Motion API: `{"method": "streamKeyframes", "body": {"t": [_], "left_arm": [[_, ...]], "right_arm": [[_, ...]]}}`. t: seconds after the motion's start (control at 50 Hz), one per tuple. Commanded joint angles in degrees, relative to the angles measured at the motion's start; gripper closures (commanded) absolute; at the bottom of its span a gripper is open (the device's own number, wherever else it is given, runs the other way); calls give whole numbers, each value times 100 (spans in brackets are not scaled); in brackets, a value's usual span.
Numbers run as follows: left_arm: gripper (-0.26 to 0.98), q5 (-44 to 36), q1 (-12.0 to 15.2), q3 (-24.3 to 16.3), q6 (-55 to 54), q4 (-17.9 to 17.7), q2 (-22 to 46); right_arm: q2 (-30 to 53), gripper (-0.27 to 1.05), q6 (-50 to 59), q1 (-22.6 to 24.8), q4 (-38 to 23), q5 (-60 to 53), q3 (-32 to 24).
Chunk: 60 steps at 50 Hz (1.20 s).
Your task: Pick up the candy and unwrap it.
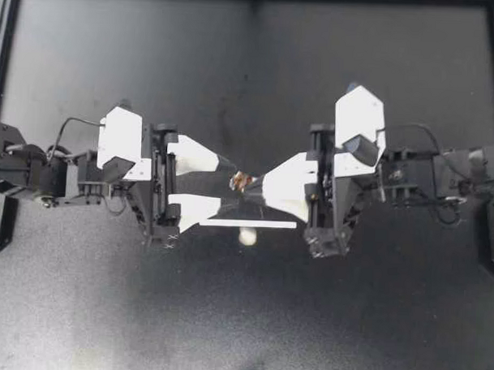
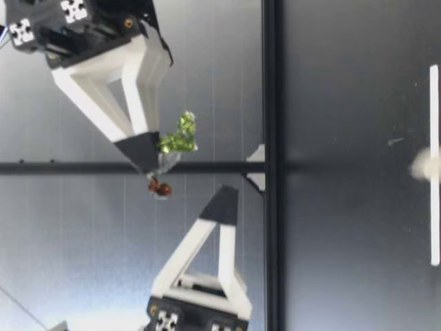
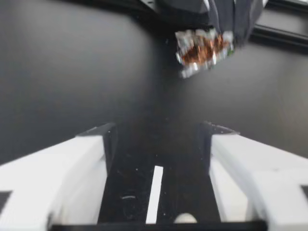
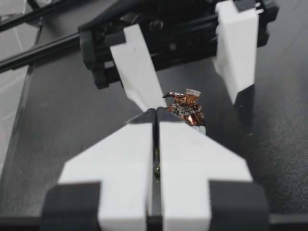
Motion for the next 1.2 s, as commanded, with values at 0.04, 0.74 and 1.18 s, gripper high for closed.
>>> {"method": "streamKeyframes", "body": {"t": [0.04, 0.74, 1.18], "left_arm": [[16, -35, 9, -44, 18, 0, -132], [61, -255, 9, 62, 413, 308, -492], [79, -501, 9, 193, 422, 308, -1020]], "right_arm": [[-158, 89, -9, -88, 9, -18, -35], [-97, 89, 70, -88, 70, -62, 88], [-132, 83, -220, -88, -35, -466, 229]]}}
